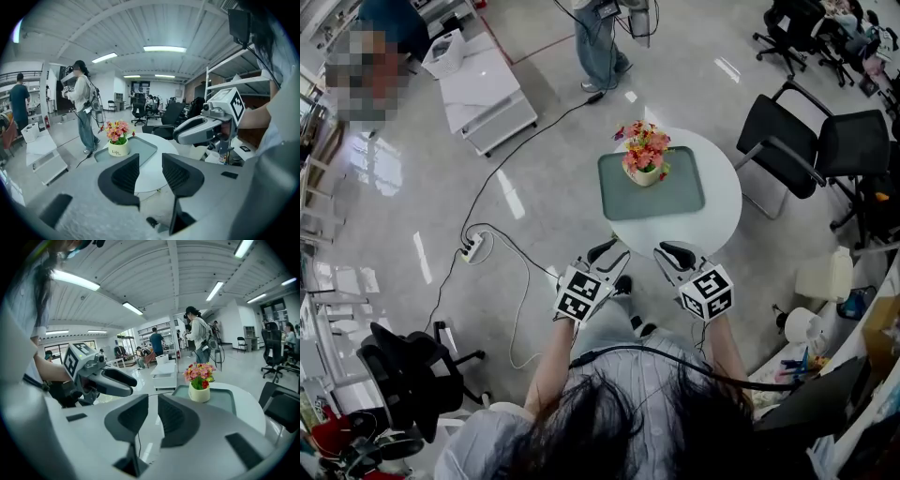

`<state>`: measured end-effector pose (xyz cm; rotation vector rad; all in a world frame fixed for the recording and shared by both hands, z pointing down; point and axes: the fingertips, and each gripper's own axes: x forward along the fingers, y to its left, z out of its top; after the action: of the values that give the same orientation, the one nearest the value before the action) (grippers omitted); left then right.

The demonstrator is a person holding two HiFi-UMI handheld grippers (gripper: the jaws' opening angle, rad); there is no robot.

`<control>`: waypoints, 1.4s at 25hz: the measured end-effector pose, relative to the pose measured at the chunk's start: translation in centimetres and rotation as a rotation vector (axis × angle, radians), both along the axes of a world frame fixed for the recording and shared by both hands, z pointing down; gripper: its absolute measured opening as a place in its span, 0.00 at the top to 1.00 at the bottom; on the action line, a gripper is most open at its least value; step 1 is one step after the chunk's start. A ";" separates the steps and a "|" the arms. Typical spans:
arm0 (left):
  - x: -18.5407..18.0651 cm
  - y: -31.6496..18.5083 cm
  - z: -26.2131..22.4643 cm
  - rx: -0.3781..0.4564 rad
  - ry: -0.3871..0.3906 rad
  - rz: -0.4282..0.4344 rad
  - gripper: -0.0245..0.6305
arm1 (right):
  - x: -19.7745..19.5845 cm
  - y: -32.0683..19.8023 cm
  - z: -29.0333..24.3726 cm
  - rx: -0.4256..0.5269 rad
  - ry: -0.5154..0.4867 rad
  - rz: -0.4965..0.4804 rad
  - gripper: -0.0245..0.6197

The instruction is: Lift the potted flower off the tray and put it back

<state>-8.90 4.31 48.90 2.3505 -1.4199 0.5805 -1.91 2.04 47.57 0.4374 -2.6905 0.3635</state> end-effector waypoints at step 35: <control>10.7 15.8 -0.4 0.017 0.017 -0.150 0.71 | 8.6 17.9 0.4 0.058 -0.036 -0.203 0.84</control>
<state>1.80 20.14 48.45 2.2314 -1.5828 0.5074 6.73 19.98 47.94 0.1721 -2.7545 0.2370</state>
